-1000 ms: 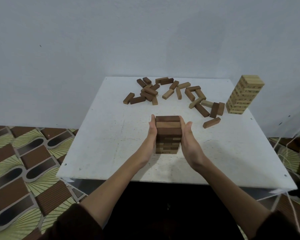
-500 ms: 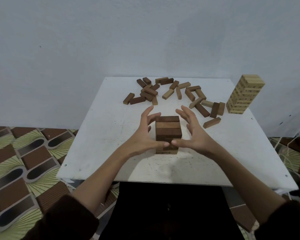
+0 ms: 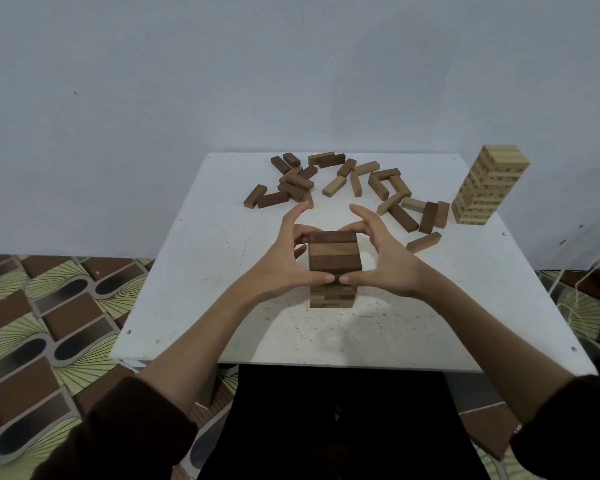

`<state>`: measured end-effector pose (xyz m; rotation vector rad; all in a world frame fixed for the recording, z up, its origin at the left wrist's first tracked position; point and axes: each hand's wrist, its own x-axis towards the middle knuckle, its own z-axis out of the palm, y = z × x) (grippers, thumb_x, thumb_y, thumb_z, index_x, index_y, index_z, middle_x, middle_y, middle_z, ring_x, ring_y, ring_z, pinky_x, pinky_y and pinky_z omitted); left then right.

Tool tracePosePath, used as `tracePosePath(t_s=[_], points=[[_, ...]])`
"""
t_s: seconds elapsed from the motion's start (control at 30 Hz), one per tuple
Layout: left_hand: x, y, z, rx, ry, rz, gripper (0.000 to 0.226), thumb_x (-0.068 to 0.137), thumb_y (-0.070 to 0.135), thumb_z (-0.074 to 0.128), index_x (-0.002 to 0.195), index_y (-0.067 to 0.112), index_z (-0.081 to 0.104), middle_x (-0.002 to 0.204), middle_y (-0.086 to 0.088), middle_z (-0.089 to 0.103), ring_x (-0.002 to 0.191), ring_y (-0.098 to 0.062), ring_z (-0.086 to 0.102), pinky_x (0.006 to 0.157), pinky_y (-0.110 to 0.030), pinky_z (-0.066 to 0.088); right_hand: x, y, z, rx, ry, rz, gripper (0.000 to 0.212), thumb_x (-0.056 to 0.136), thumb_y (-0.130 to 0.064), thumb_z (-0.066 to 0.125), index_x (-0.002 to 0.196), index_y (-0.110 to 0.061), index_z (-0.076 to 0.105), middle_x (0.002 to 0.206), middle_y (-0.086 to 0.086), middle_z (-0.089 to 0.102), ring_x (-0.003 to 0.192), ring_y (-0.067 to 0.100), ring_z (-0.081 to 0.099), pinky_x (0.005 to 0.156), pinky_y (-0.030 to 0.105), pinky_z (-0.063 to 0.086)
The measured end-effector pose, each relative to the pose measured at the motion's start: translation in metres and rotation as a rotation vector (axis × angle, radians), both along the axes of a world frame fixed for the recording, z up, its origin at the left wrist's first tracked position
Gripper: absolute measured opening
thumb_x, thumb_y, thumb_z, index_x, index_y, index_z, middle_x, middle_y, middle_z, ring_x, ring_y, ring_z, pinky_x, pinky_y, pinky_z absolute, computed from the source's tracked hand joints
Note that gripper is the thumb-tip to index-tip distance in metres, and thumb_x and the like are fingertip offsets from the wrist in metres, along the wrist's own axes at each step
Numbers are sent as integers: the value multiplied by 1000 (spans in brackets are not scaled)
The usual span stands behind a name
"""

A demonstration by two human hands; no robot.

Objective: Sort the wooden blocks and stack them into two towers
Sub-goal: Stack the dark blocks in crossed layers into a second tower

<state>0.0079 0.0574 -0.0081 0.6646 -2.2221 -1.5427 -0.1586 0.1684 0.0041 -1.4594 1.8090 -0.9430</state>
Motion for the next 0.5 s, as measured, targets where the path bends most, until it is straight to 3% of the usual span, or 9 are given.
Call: tracePosePath(t_s=[0.23, 0.37, 0.43, 0.5], points=[[1, 1, -3, -5, 12, 21, 101, 61, 27, 81, 132, 51, 13, 120, 0, 53, 121, -11, 49, 113, -42, 31, -1, 1, -3, 5, -30, -26, 103, 72, -14, 81, 146, -30, 11, 115, -24, 41, 119, 0, 32, 101, 19, 22], [-1, 2, -4, 6, 11, 41, 102, 56, 38, 80, 132, 51, 13, 122, 1, 52, 122, -11, 48, 114, -41, 30, 0, 0, -5, 3, -36, -43, 103, 71, -13, 81, 146, -30, 11, 124, -9, 43, 122, 6, 34, 104, 21, 24], [2, 4, -3, 30, 30, 19, 102, 55, 41, 81, 132, 50, 13, 128, 3, 50, 126, -10, 44, 115, -40, 28, 0, 2, -2, -1, -71, -41, 105, 70, -17, 82, 146, -29, 10, 129, -10, 41, 123, 4, 32, 103, 18, 22], [2, 9, -2, 98, 48, 25, 105, 54, 60, 79, 135, 46, 14, 142, 7, 39, 134, -4, 34, 116, -32, 24, 3, 4, -2, -8, -125, -37, 106, 70, -31, 81, 147, -32, 8, 139, -14, 36, 126, 1, 28, 102, 17, 19]])
